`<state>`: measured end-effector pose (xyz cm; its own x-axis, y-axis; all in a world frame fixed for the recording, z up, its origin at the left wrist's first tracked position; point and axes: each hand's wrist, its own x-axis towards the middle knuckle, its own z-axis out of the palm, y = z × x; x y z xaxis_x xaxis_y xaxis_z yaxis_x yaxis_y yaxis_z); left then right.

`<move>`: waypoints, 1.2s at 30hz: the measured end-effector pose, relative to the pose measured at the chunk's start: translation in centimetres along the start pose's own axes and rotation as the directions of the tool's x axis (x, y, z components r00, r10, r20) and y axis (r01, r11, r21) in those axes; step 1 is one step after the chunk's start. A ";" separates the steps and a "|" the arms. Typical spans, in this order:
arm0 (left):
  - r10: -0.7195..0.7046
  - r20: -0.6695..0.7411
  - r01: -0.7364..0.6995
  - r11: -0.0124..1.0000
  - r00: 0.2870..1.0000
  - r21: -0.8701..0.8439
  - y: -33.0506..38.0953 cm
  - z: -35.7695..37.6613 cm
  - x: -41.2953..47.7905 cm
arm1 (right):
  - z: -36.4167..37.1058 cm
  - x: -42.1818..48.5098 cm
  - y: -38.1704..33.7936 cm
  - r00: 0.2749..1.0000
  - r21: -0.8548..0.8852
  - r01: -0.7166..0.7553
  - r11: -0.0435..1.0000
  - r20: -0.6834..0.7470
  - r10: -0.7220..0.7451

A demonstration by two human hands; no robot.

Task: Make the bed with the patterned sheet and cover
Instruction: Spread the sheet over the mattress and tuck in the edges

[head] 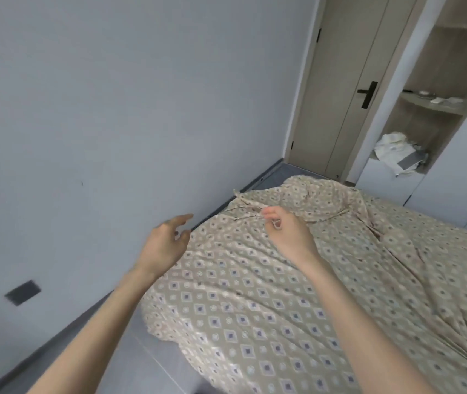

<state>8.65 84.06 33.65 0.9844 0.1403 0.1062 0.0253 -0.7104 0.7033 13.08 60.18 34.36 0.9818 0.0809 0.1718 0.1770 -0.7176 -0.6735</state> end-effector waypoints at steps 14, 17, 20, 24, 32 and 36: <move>-0.125 0.037 0.126 0.992 0.991 -0.031 -14.7 -8.6 27.1 | 18.9 28.7 -9.2 0.993 0.051 -0.043 0.998 0.115 0.037; -0.122 0.077 0.125 0.992 0.989 -0.028 -17.8 -9.7 32.5 | 21.9 33.5 -10.0 0.992 0.043 -0.087 0.995 0.095 0.082; -0.106 0.132 0.113 0.992 0.986 -0.050 -20.2 -10.1 36.9 | 24.0 36.5 -10.2 0.988 0.055 -0.139 0.989 0.073 0.135; -0.032 0.211 0.052 0.995 0.977 -0.089 -23.0 -10.4 44.3 | 27.0 40.9 -10.2 0.972 0.047 -0.233 0.971 -0.018 0.234; 0.152 0.422 -0.118 0.987 0.894 -0.105 -23.6 -9.0 56.2 | 28.7 44.8 -10.0 0.866 0.106 -0.444 0.890 -0.206 0.456; 0.218 0.520 -0.185 0.976 0.826 -0.115 -22.4 -6.5 60.0 | 28.2 45.5 -9.1 0.792 0.121 -0.539 0.833 -0.264 0.551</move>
<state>66.06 112.87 28.85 0.9093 -0.3972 -0.1245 -0.1771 -0.6399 0.7478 58.08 89.89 27.99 0.8568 -0.5137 -0.0455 -0.3738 -0.5579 -0.7409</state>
